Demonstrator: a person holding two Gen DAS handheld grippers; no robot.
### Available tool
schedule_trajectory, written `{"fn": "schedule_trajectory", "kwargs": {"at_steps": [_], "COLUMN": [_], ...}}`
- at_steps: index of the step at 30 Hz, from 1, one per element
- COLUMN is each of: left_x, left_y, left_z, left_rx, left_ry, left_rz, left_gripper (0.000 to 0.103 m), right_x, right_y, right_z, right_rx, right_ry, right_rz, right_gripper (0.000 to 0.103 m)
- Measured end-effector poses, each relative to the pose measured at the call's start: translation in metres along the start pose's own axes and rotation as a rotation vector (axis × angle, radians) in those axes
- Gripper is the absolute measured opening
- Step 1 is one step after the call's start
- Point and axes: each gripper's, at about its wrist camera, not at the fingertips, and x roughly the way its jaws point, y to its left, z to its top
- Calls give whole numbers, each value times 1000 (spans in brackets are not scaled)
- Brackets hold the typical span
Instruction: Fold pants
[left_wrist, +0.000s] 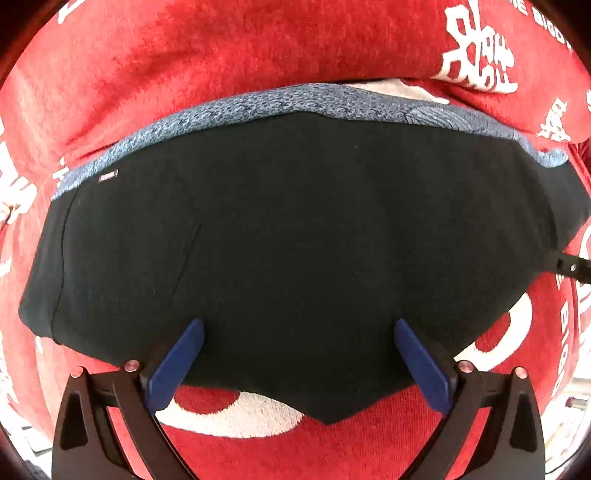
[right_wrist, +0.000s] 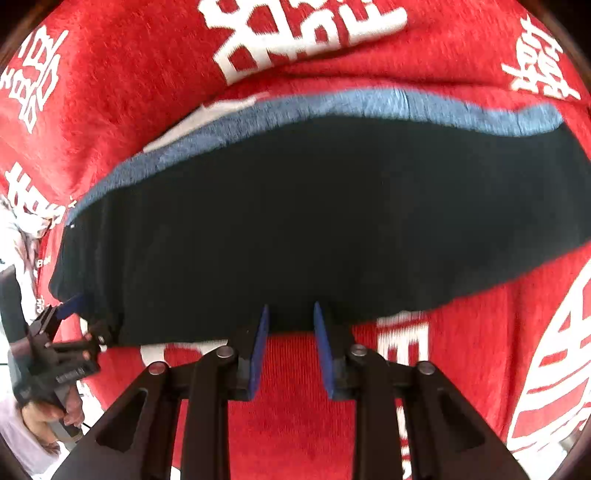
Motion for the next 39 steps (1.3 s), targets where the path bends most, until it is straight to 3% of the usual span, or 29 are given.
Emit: {"fn": "schedule_trajectory", "kwargs": {"at_steps": [3, 7, 9, 11, 14, 16, 21, 26, 30, 33, 39], "left_x": [-8, -22, -18, -1, 31, 26, 16, -9, -19, -23, -19], "left_y": [-6, 1, 11, 28, 56, 67, 68, 41, -8, -54, -122], "left_z": [15, 49, 73, 97, 104, 103, 84, 61, 60, 61, 68], "left_rx": [35, 0, -37, -117, -167, -197, -186, -171, -91, 0, 61], "left_ry": [19, -68, -104, -83, -8, -32, 42, 49, 25, 9, 18], "left_rz": [23, 30, 83, 117, 175, 132, 146, 63, 3, -17, -79], "left_gripper": [103, 103, 103, 103, 103, 103, 103, 103, 103, 103, 103], "right_x": [-5, -6, -2, 1, 9, 10, 16, 15, -2, -18, -33], "right_y": [-18, -37, -43, -37, -33, -31, -24, -14, -32, -67, -159], "right_z": [0, 1, -15, -16, -14, -17, -15, -12, -12, -11, -14], "right_rx": [54, 82, 68, 54, 49, 31, 9, 3, 58, 142, 401], "right_ry": [11, 34, 27, 20, 13, 10, 3, 11, -16, -45, -81], "right_rz": [47, 95, 94, 84, 82, 72, 89, 66, 102, 99, 100], "right_gripper": [28, 28, 28, 30, 34, 37, 56, 60, 60, 60, 60]}}
